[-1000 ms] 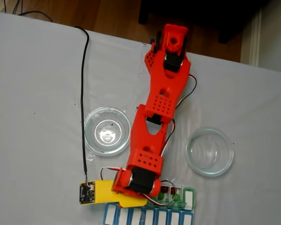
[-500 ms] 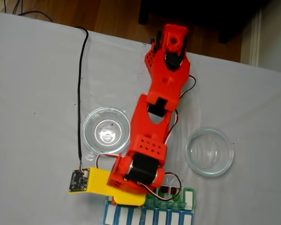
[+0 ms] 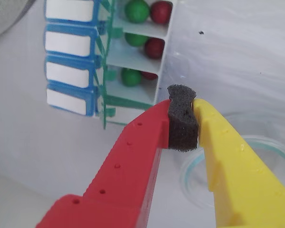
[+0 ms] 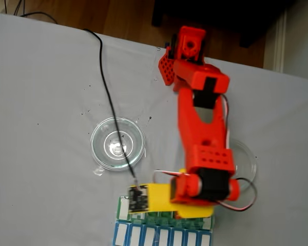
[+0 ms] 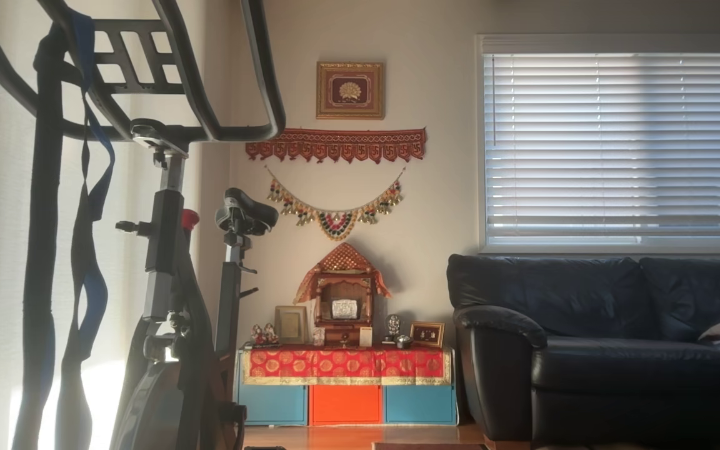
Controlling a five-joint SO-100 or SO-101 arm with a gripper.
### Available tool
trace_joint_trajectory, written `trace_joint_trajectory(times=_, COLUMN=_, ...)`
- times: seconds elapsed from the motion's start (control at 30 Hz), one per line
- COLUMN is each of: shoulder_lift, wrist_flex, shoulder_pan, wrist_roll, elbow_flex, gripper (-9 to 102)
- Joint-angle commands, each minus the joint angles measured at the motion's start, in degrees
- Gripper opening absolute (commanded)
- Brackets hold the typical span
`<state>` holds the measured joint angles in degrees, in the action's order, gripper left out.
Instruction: Sort medicines into box.
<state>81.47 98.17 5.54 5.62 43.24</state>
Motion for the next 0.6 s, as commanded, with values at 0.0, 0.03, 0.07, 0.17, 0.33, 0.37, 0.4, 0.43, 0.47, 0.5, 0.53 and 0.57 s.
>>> trace_joint_trajectory(times=0.0, shoulder_lift=12.74, wrist_flex=-11.16, shoulder_pan=3.52, wrist_roll=-3.16, elbow_flex=8.61, gripper=1)
trace_joint_trajectory(times=0.03, shoulder_lift=15.47, wrist_flex=-15.56, shoulder_pan=4.31, wrist_roll=-4.92, elbow_flex=13.62, gripper=1)
trace_joint_trajectory(times=0.07, shoulder_lift=18.54, wrist_flex=-20.74, shoulder_pan=4.83, wrist_roll=-7.29, elbow_flex=19.16, gripper=1)
trace_joint_trajectory(times=0.17, shoulder_lift=23.55, wrist_flex=-30.94, shoulder_pan=5.80, wrist_roll=-11.87, elbow_flex=28.56, gripper=1)
trace_joint_trajectory(times=0.33, shoulder_lift=23.82, wrist_flex=-38.14, shoulder_pan=6.94, wrist_roll=-12.39, elbow_flex=33.93, gripper=1)
trace_joint_trajectory(times=0.37, shoulder_lift=23.91, wrist_flex=-39.64, shoulder_pan=7.12, wrist_roll=-12.30, elbow_flex=34.89, gripper=1)
trace_joint_trajectory(times=0.4, shoulder_lift=24.17, wrist_flex=-41.04, shoulder_pan=7.21, wrist_roll=-12.30, elbow_flex=35.95, gripper=1)
trace_joint_trajectory(times=0.43, shoulder_lift=24.52, wrist_flex=-42.54, shoulder_pan=7.21, wrist_roll=-12.22, elbow_flex=37.00, gripper=1)
trace_joint_trajectory(times=0.47, shoulder_lift=24.87, wrist_flex=-44.30, shoulder_pan=7.21, wrist_roll=-11.78, elbow_flex=38.14, gripper=1)
trace_joint_trajectory(times=0.5, shoulder_lift=25.14, wrist_flex=-45.79, shoulder_pan=7.21, wrist_roll=-11.34, elbow_flex=39.11, gripper=1)
trace_joint_trajectory(times=0.53, shoulder_lift=25.22, wrist_flex=-46.93, shoulder_pan=7.21, wrist_roll=-10.63, elbow_flex=39.90, gripper=1)
trace_joint_trajectory(times=0.57, shoulder_lift=25.40, wrist_flex=-48.43, shoulder_pan=7.21, wrist_roll=-9.76, elbow_flex=40.78, gripper=1)
